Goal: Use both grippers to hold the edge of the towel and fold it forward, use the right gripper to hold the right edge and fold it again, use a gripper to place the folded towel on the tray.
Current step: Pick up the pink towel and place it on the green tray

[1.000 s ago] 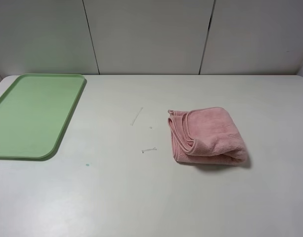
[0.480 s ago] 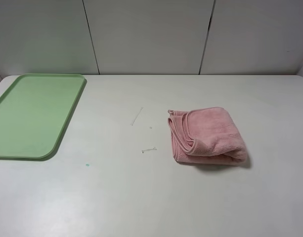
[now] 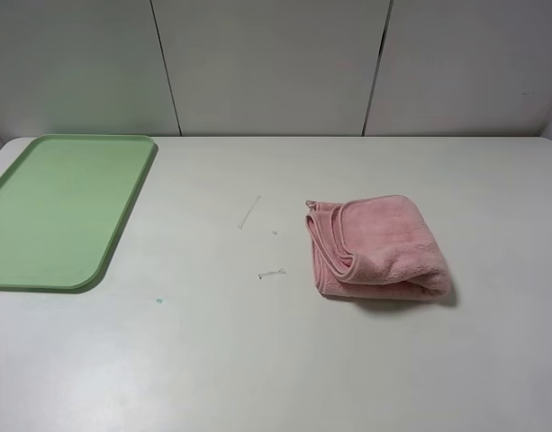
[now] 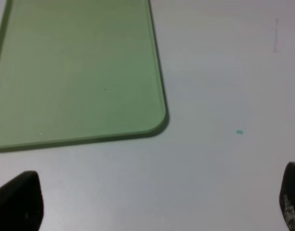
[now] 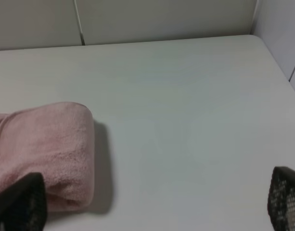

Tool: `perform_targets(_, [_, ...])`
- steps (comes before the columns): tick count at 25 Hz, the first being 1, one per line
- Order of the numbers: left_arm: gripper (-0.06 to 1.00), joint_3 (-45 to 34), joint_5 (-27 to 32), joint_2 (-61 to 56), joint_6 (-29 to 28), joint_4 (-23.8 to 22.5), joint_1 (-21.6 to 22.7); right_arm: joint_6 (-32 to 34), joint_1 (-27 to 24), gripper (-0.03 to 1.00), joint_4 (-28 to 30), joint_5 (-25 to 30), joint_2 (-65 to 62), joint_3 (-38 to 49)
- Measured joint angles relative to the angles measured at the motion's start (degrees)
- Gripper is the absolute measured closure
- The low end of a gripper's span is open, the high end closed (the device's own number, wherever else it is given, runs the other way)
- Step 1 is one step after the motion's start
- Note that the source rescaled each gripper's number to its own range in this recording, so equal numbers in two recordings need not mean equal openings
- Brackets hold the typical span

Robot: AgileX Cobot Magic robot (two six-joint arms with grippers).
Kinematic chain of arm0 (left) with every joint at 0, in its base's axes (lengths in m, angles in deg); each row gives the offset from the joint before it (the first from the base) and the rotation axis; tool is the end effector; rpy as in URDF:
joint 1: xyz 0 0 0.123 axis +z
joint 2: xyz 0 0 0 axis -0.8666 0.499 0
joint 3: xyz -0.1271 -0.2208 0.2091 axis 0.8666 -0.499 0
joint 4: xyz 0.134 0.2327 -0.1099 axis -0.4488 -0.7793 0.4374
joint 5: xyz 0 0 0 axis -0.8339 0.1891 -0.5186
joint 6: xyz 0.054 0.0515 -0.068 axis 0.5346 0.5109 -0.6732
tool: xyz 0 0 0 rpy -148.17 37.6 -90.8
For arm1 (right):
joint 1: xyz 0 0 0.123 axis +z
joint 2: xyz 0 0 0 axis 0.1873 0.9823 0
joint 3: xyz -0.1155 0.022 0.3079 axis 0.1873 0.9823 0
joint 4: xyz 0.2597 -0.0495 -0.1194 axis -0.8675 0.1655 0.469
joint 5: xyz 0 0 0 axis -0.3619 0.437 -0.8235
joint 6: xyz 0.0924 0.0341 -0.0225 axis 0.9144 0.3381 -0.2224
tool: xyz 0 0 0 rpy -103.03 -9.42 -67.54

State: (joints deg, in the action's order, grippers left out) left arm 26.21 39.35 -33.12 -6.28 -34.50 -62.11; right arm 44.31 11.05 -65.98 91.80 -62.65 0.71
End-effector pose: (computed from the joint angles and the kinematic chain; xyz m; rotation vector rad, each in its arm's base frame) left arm -0.0064 -0.0009 0.2877 0.1056 2.0414 0.0046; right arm -0.0064 -0.0043 0.2943 0.0371 2.0086 -0.0306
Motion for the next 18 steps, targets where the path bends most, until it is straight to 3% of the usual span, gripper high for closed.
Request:
perform_targets(11, [-0.05, 0.0, -0.1, 0.0, 0.1, 0.0, 0.0, 0.0, 0.0, -0.03, 0.0, 0.0, 0.0, 0.0])
perform_targets(18, [-0.05, 2.6, -0.3, 5.8, -3.2, 1.6, 0.0, 0.0, 0.0, -0.03, 0.0, 0.0, 0.0, 0.0])
